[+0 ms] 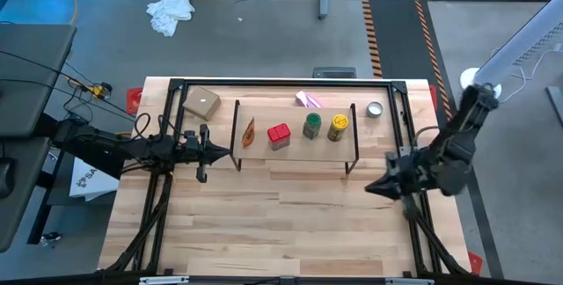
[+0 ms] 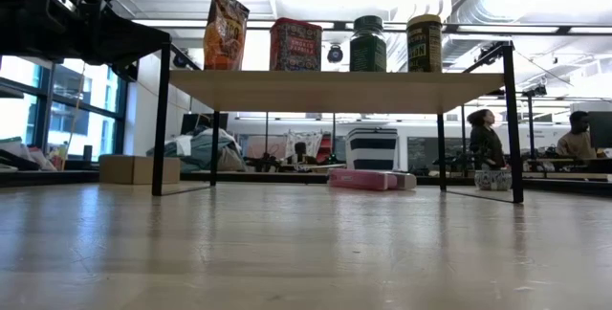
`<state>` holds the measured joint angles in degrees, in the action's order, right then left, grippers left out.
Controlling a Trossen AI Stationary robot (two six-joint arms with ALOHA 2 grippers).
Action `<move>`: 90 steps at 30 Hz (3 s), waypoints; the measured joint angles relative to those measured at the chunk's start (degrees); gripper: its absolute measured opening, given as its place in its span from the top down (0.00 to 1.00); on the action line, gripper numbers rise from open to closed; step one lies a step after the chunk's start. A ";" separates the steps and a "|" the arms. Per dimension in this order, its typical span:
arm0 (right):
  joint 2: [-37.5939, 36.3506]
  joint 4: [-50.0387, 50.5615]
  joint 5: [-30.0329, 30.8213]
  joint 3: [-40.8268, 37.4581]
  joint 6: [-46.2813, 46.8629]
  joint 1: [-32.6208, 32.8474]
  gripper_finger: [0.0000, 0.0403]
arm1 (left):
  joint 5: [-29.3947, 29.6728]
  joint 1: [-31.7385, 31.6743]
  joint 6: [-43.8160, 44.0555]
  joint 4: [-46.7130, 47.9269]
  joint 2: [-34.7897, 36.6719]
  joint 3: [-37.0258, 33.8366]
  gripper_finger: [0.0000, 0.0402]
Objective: Shelf spices
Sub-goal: Return to Home Position
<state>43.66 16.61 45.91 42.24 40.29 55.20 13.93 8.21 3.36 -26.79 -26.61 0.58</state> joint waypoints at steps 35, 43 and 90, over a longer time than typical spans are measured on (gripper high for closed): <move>-34.88 -22.19 -35.14 -33.01 -26.86 -38.71 1.00 | -0.04 0.00 0.00 0.00 0.00 0.07 1.00; -43.50 -21.91 -34.25 -41.65 -28.98 -38.73 1.00 | -0.04 0.00 0.00 -0.02 0.00 0.07 1.00; -34.32 -26.21 -45.09 -41.81 -43.76 -56.83 1.00 | 0.09 0.00 0.00 -0.15 0.04 0.11 1.00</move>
<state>9.34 -9.61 0.82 0.43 -3.46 -1.63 14.02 8.21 3.36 -26.93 -26.57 0.69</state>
